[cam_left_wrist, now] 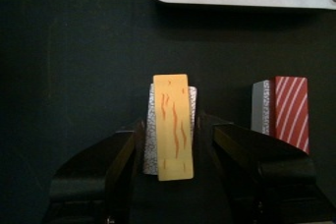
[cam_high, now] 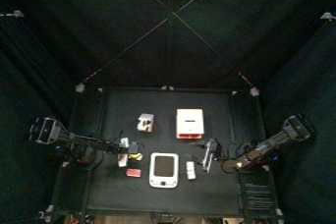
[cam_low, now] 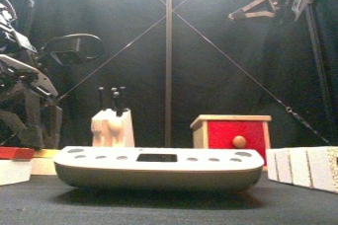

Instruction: Grab egg sushi

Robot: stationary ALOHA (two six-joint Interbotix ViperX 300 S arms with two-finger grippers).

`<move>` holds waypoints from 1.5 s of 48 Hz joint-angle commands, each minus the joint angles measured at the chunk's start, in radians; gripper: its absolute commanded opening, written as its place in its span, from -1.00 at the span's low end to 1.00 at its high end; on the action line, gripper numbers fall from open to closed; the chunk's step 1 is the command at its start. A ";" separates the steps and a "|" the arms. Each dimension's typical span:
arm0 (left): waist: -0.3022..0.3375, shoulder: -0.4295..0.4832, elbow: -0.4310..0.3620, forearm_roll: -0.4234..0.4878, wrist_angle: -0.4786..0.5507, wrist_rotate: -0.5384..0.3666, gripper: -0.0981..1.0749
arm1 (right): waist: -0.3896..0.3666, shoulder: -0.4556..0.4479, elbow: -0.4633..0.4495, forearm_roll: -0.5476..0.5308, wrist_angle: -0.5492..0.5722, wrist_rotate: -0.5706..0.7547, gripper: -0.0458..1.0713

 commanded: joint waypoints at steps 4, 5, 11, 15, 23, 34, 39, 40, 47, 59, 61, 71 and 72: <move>0.006 0.002 -0.009 0.000 -0.008 0.000 0.62 | -0.003 -0.014 -0.008 -0.003 0.003 0.002 0.70; 0.006 0.003 -0.011 0.000 -0.008 0.000 0.62 | -0.003 -0.014 -0.008 -0.003 0.003 0.002 0.70; 0.009 0.009 -0.009 0.000 -0.008 0.000 0.62 | -0.003 -0.014 -0.006 0.000 0.003 0.002 0.70; 0.009 0.014 -0.011 0.000 -0.008 0.000 0.62 | -0.005 -0.014 -0.006 0.006 0.003 0.000 0.70; 0.011 0.015 -0.012 0.002 -0.008 0.000 0.54 | -0.005 -0.014 -0.006 0.011 0.003 0.000 0.70; 0.012 0.015 -0.012 0.002 -0.008 0.000 0.27 | -0.005 -0.014 -0.003 0.012 0.003 0.002 0.70; 0.012 0.012 -0.018 0.000 -0.008 0.002 0.17 | -0.003 -0.015 -0.003 0.012 0.003 0.000 0.70; 0.012 0.011 -0.020 -0.002 -0.008 0.000 0.16 | -0.003 -0.014 -0.003 0.012 0.003 0.000 0.70; 0.005 -0.009 -0.026 -0.002 -0.008 0.000 0.12 | -0.002 -0.017 -0.003 0.021 0.005 -0.002 0.70; 0.003 -0.021 -0.020 0.002 -0.008 0.002 0.12 | -0.003 -0.017 -0.002 0.021 0.003 0.000 0.70; 0.005 -0.021 -0.021 0.002 -0.008 0.002 0.12 | -0.003 -0.017 -0.002 0.021 0.003 0.002 0.70; 0.003 -0.021 -0.021 0.000 -0.006 0.002 0.12 | -0.002 -0.015 0.000 0.021 0.003 0.003 0.70; 0.005 -0.021 -0.021 0.000 -0.008 0.002 0.12 | -0.002 -0.015 0.000 0.021 0.003 0.003 0.70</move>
